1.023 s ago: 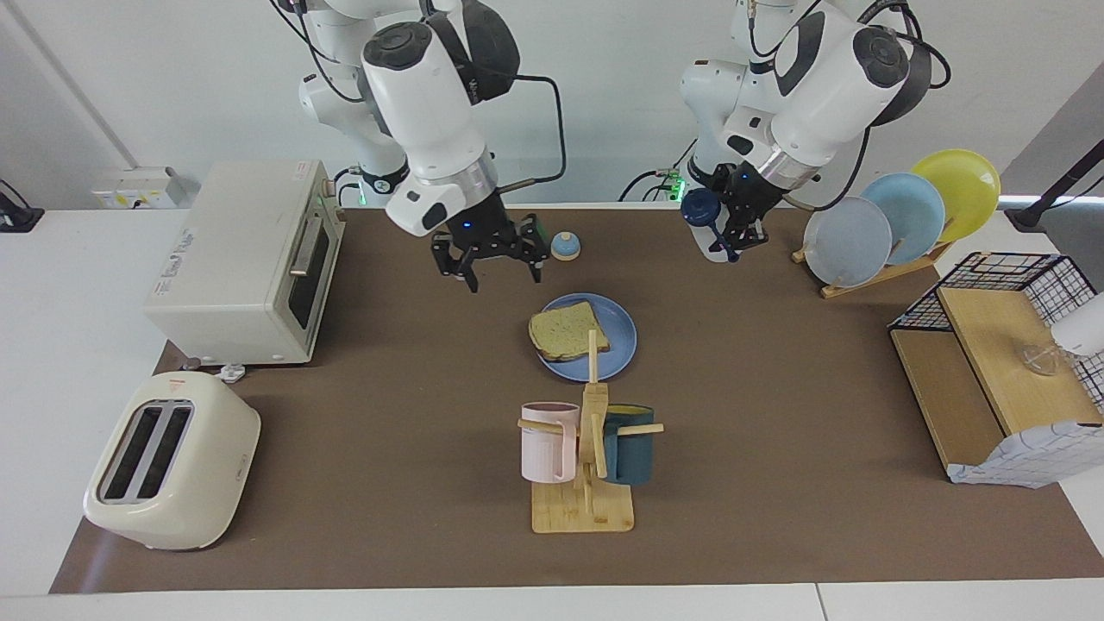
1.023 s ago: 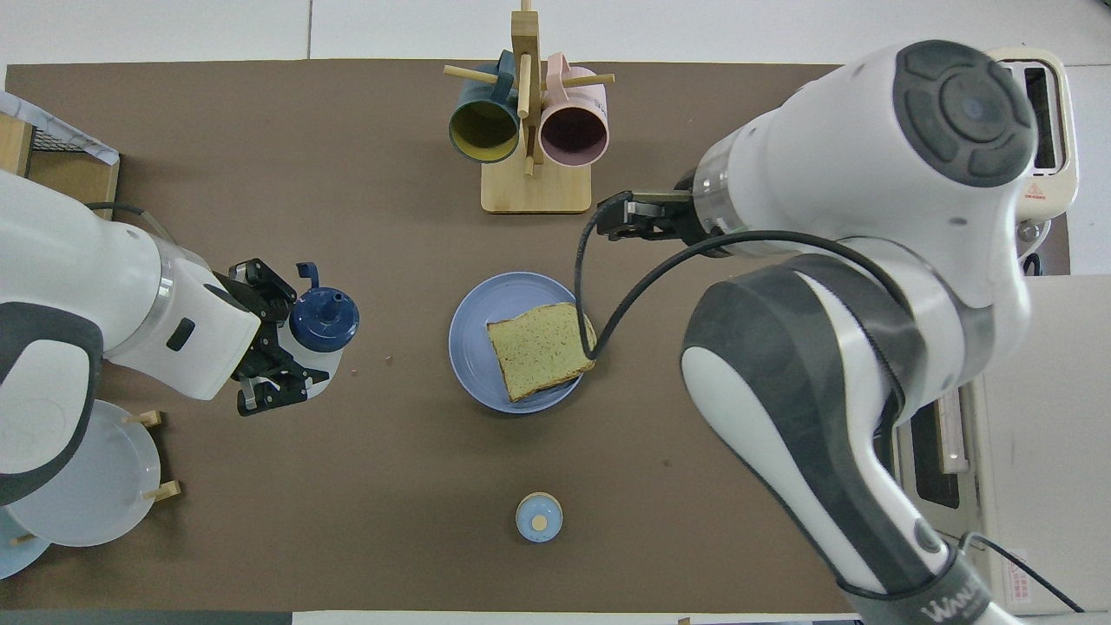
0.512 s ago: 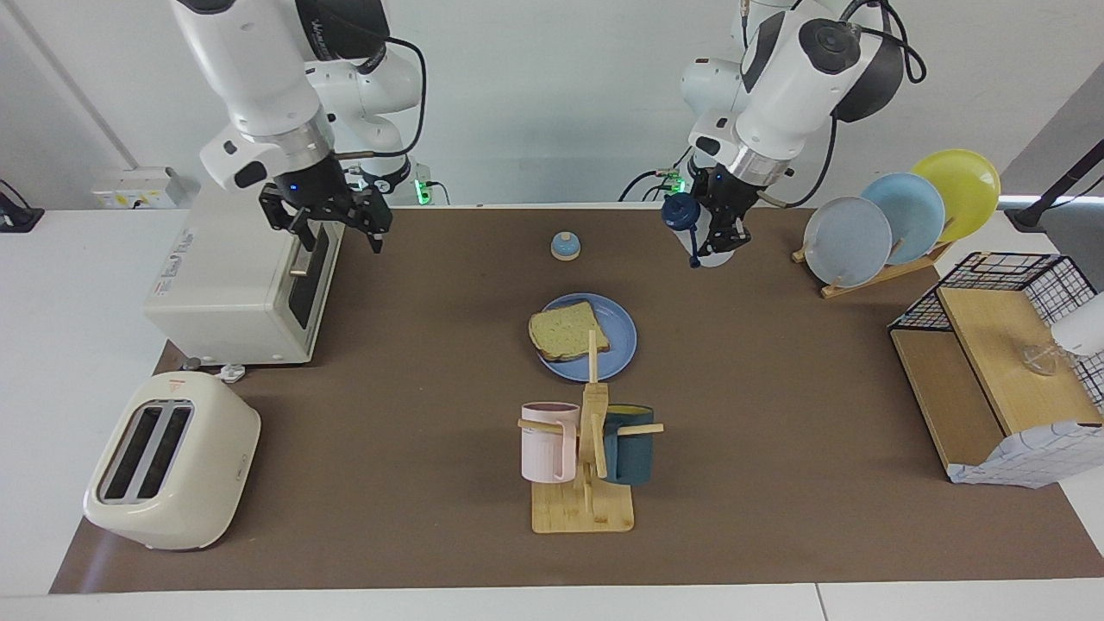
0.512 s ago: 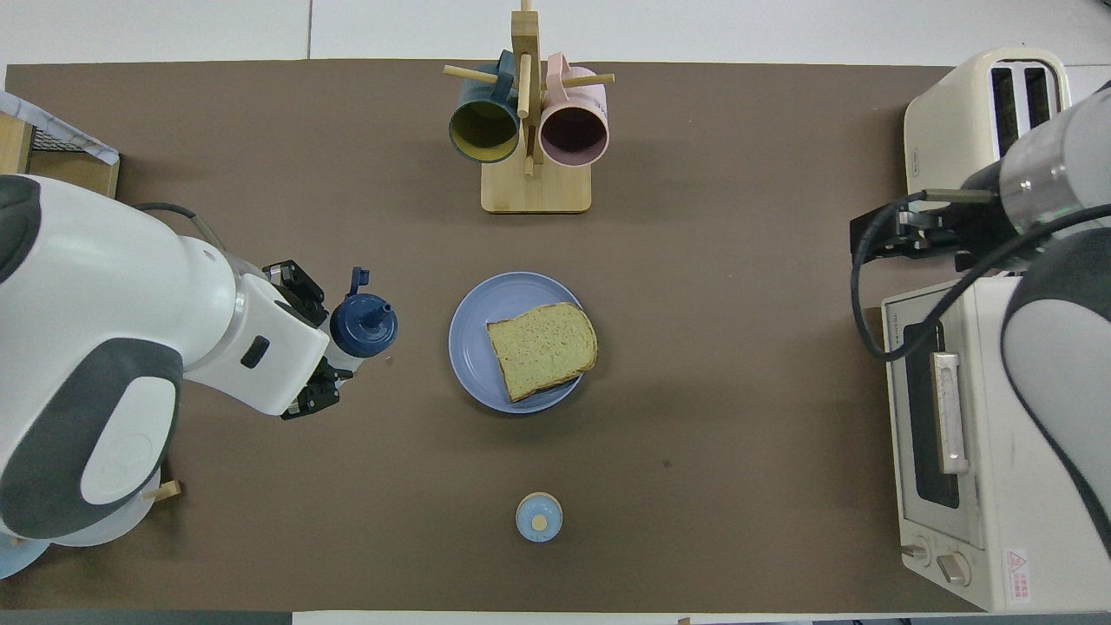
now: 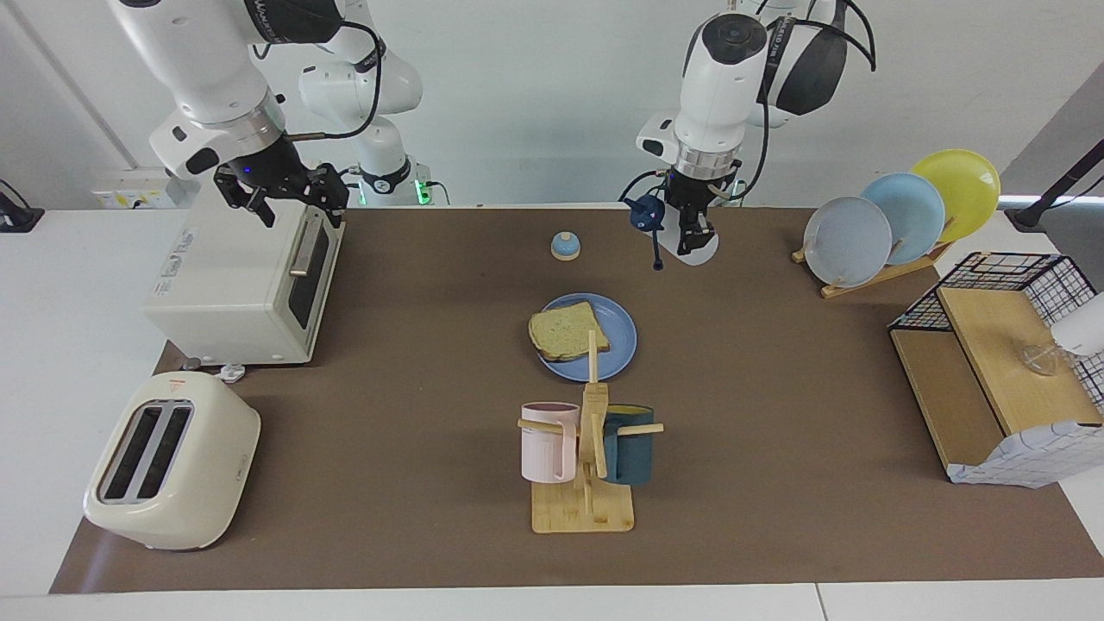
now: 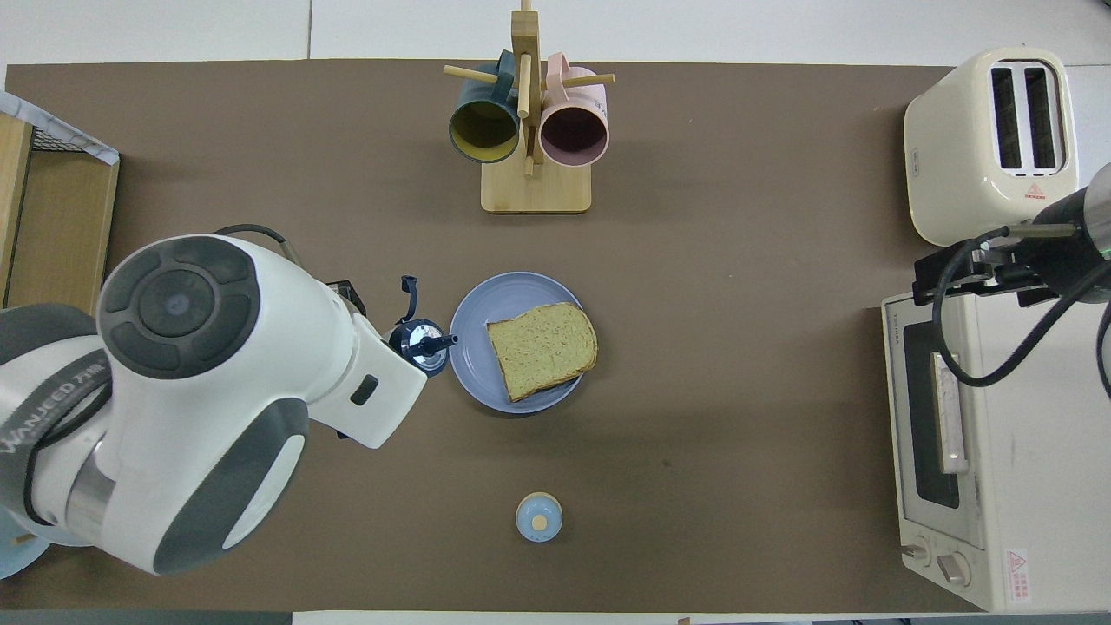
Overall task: Put bread on plate and add seasoning
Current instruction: 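Tilt the bottle over the toast and shake it with the left gripper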
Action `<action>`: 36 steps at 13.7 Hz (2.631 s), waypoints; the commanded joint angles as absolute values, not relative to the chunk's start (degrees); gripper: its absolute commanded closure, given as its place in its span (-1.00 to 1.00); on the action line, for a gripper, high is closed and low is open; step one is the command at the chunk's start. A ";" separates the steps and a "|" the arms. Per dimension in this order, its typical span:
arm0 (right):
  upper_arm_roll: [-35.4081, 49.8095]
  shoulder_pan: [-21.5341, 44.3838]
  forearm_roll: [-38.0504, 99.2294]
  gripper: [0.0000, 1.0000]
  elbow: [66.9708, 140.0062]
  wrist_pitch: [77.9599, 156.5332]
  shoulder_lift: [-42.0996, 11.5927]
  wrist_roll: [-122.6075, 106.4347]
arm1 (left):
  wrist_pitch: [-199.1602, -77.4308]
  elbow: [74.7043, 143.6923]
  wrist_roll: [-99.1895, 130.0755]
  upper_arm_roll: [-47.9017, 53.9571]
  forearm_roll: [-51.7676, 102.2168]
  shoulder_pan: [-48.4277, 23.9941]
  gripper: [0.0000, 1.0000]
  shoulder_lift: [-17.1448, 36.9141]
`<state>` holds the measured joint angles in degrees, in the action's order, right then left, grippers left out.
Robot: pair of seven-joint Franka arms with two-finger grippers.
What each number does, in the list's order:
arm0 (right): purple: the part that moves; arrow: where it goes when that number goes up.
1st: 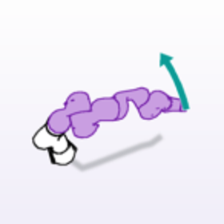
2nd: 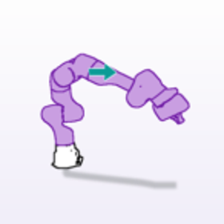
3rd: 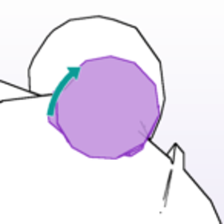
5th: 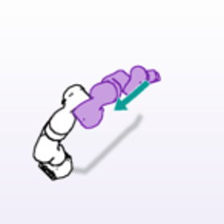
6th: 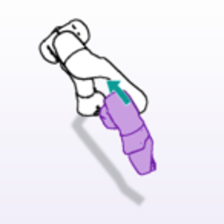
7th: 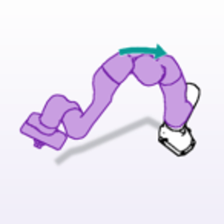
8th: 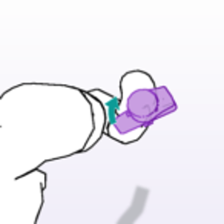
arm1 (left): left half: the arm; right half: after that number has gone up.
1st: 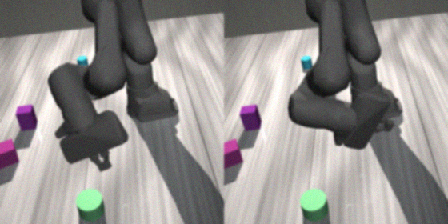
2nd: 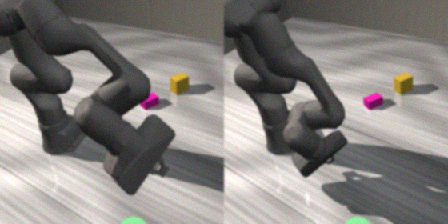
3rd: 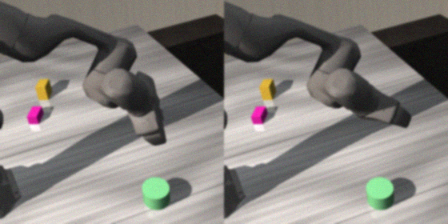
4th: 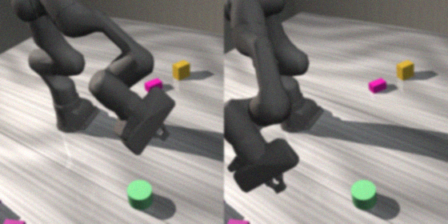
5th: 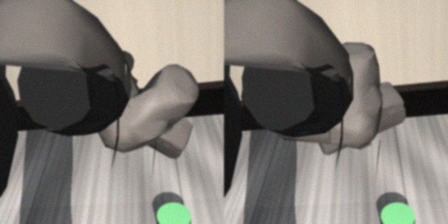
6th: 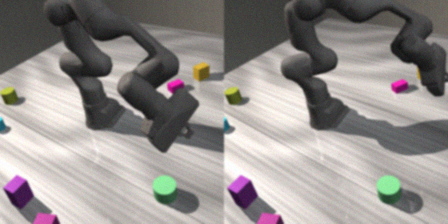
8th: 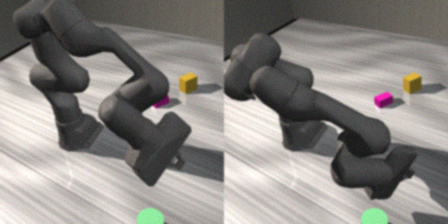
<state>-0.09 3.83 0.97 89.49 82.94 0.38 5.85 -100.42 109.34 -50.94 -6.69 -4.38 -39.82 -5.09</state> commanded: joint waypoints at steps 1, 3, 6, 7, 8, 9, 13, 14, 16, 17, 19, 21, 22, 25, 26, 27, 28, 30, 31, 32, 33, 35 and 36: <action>-0.52 2.81 0.44 -1.00 89.82 83.23 1.23 3.87 | -101.60 109.78 -46.17 -7.38 -9.47 -43.84 1.00 -3.09; -0.97 2.73 0.70 -1.00 90.96 82.80 2.36 3.87 | -101.60 109.78 -43.87 -7.38 -12.12 -45.61 1.00 -1.68; -1.23 2.46 0.18 -1.00 91.59 84.19 2.73 3.25 | -101.51 109.51 -41.32 -7.38 -17.47 -47.98 1.00 0.43; -1.23 2.46 0.09 -1.00 91.41 84.63 2.46 3.25 | -101.43 109.51 -40.35 -7.38 -19.49 -48.95 1.00 1.22; -1.32 2.11 0.52 -1.00 91.41 84.99 2.29 3.34 | -101.25 109.16 -39.47 -7.38 -21.16 -49.74 1.00 2.19; -1.41 0.80 0.79 -1.00 91.41 86.03 2.20 3.17 | -101.08 108.64 -38.59 -7.38 -22.49 -50.44 1.00 3.24; -1.32 0.53 0.18 -1.00 91.41 86.39 1.58 3.08 | -99.41 108.46 -38.14 -7.38 -28.81 -52.56 1.00 5.00; -1.41 0.53 0.09 -1.00 91.32 86.22 1.58 3.08 | -98.97 108.46 -37.88 -7.38 -30.66 -53.52 1.00 5.27; -1.32 0.44 0.09 -1.00 91.32 86.39 1.58 3.08 | -97.83 108.11 -36.13 -7.38 -34.35 -54.83 1.00 7.02; -1.32 0.44 0.00 -1.00 91.23 86.40 1.58 3.08 | -97.04 107.67 -35.95 -7.38 -35.67 -55.45 1.00 7.81; -1.23 0.62 0.00 -1.00 90.88 86.40 1.58 3.08 | -94.50 106.01 -35.08 -7.47 -38.57 -56.33 1.00 9.92; -1.23 0.53 -0.35 -1.00 90.53 86.40 1.49 3.08 | -91.51 103.81 -31.57 -7.47 -41.91 -58.44 1.00 14.57; -1.23 0.61 -1.48 -1.00 90.61 86.48 1.49 3.08 | -90.80 103.10 -31.38 -7.47 -42.53 -59.06 1.00 16.68; -1.23 0.53 -1.49 -1.00 90.97 86.40 1.58 2.64 | -88.69 103.10 -31.29 -7.56 -46.92 -59.24 1.00 18.19; -1.14 0.53 -1.41 -1.00 90.88 86.31 1.50 2.64 | -87.72 103.10 -31.03 -7.56 -48.15 -59.33 1.00 18.80; -1.23 0.44 -1.41 -1.00 90.97 86.22 1.58 2.55 | -87.19 103.10 -30.42 -7.56 -49.73 -59.24 1.00 19.77; -1.23 0.35 -1.32 -1.00 90.97 86.31 1.58 2.55 | -86.32 103.10 -29.63 -7.56 -50.27 -59.33 1.00 19.69; -1.23 0.35 -1.32 -1.00 90.97 86.31 1.58 2.55 | -84.56 103.10 -29.44 -7.56 -52.20 -59.24 1.00 19.69; -1.23 0.44 -1.32 -1.00 90.88 86.13 1.58 2.55 | -82.98 103.10 -29.36 -7.56 -52.64 -59.33 1.00 19.69; -1.23 0.35 -1.32 -1.00 90.97 86.13 1.58 2.55 | -82.27 103.18 -29.36 -7.56 -53.43 -59.33 1.00 19.60; -1.23 0.35 -1.23 -1.00 90.97 86.05 1.50 2.55 | -81.31 103.18 -29.36 -7.56 -54.57 -59.33 1.00 19.60; -1.23 0.44 -1.32 -1.00 90.88 86.04 1.50 2.55 | -79.90 103.80 -29.36 -7.56 -58.08 -59.33 1.00 19.78; -1.23 0.44 -1.32 -1.00 90.88 86.04 1.58 2.55 | -79.11 104.06 -29.36 -7.56 -59.40 -59.24 1.00 19.69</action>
